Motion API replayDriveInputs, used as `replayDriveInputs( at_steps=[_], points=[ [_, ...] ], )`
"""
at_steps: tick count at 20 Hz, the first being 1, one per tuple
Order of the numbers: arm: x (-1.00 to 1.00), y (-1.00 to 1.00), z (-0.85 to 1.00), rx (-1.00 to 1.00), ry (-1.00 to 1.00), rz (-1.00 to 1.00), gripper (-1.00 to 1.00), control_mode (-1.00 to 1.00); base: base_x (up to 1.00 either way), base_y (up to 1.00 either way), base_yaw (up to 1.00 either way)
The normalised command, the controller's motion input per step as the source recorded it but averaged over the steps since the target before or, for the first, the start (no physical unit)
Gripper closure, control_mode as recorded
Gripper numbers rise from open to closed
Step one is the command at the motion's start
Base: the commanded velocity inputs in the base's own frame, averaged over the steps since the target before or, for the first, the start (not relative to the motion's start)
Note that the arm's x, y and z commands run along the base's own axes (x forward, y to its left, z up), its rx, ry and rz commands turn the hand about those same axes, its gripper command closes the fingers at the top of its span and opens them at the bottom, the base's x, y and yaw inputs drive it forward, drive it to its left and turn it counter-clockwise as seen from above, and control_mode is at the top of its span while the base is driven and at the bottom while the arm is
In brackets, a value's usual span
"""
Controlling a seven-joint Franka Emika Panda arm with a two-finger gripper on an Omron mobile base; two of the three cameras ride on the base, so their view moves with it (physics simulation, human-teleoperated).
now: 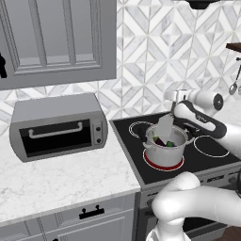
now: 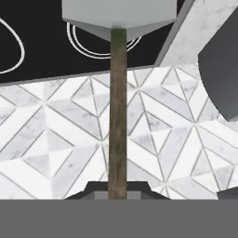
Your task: Put the eggplant and eggplant in the pot. Retrieve the spatula and lightly stir the vegetables in the pot.
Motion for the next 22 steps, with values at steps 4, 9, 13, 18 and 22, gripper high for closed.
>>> replayDriveInputs(
  at_steps=[4,9,13,18,22],
  points=[
    [0.03,0.36,-0.3,-0.16,-0.04,-0.11,1.0,-1.0,0.0,0.0,0.0],
    [0.01,0.22,-0.3,-0.13,0.0,-0.06,1.0,-1.0,0.0,0.0,0.0],
    [-0.02,0.39,-0.52,-0.15,-0.04,-0.08,1.0,-1.0,0.0,0.0,0.0],
    [-0.34,0.06,-0.5,-0.1,-0.14,-0.06,1.0,-1.0,0.0,0.0,0.0],
    [-0.51,0.01,-0.44,-0.11,-0.04,0.0,1.0,-1.0,0.0,0.0,0.0]
  ],
)
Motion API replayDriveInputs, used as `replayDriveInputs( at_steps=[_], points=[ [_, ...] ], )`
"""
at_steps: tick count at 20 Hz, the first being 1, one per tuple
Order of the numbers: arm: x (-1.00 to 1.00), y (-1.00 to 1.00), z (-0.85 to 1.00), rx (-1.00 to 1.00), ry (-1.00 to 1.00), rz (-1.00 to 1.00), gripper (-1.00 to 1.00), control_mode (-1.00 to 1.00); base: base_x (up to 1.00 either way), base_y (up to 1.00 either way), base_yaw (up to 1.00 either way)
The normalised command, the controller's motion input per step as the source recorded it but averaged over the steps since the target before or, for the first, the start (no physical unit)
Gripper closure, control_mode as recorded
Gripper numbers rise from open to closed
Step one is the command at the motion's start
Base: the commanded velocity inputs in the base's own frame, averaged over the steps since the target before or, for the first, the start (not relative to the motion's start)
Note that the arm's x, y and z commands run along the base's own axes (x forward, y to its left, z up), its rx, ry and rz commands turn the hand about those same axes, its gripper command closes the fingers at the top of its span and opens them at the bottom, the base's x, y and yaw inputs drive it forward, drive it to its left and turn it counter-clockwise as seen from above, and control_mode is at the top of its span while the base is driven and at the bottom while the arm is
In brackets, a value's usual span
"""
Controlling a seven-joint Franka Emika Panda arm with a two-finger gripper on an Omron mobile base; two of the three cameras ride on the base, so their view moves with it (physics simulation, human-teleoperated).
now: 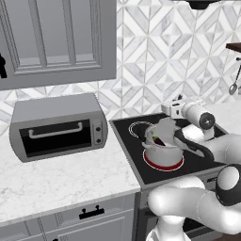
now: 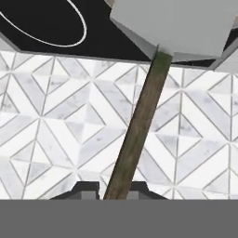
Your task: Put the eggplant and eggplant in the pot. Retrieve the spatula and lightly stir the vegetables in the pot.
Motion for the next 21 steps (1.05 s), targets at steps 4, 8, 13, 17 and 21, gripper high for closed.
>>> replayDriveInputs(
  at_steps=[4,8,13,17,21],
  points=[
    [-0.21,0.01,-0.29,-0.12,0.16,0.0,1.0,-1.0,0.0,0.0,0.0],
    [-0.2,-0.01,0.09,-0.07,0.17,0.0,1.0,-1.0,0.0,0.0,0.0],
    [-0.29,-0.12,0.28,-0.11,0.25,0.0,1.0,-1.0,0.0,0.0,0.0],
    [-0.34,-0.19,0.26,-0.1,0.16,0.0,1.0,-1.0,0.0,0.0,0.0],
    [-0.21,-0.32,0.28,-0.1,0.2,-0.02,1.0,-1.0,0.0,0.0,0.0]
  ],
)
